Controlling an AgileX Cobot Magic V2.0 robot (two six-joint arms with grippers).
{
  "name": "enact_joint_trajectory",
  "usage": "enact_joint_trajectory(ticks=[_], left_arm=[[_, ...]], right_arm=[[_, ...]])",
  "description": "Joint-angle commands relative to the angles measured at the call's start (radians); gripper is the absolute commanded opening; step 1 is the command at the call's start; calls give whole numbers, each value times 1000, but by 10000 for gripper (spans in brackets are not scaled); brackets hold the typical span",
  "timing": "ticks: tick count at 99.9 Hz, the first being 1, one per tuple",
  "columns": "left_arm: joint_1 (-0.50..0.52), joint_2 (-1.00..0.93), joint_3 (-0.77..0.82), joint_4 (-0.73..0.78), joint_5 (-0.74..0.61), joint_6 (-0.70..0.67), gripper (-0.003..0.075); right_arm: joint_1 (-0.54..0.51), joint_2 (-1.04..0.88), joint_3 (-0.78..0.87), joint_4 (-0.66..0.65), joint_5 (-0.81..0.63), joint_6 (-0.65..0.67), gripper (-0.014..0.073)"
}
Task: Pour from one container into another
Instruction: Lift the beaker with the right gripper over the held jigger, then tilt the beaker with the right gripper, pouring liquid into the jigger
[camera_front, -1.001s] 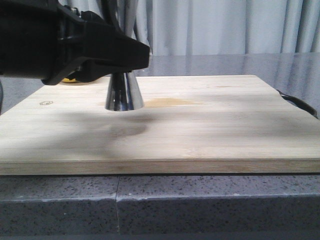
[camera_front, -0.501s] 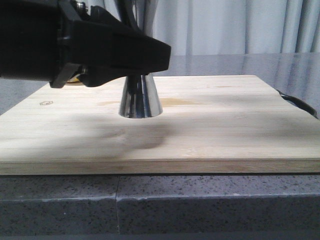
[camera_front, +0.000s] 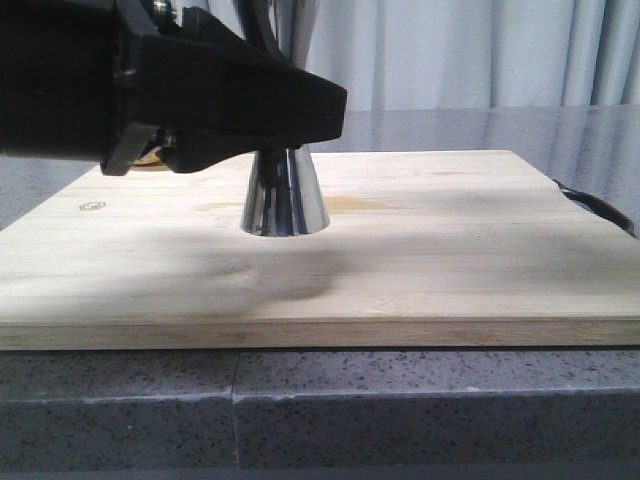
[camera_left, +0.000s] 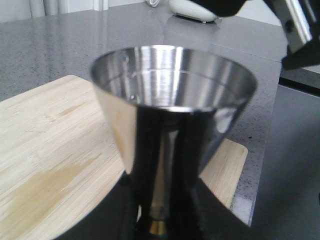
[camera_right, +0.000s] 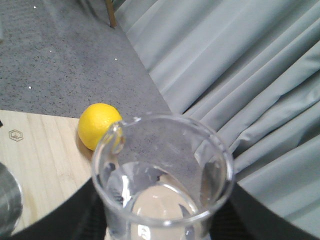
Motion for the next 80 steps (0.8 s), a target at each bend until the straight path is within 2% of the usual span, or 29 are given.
enact_joint_trajectory(ticks=[1, 31, 52, 80], left_arm=[[-2, -25, -26, -26, -69, -9, -19], [41, -25, -26, -16, -69, -7, -19], [41, -25, -26, 41, -73, -7, -19], [41, -25, -26, 46, -87, -9, -19]], right_arm=[[0, -14, -38, -10, -89, -6, 164], [50, -14, -38, -76, -68, -6, 164], [49, -14, -38, -118, -68, -6, 164], [49, -14, -38, -190, -68, -6, 164]])
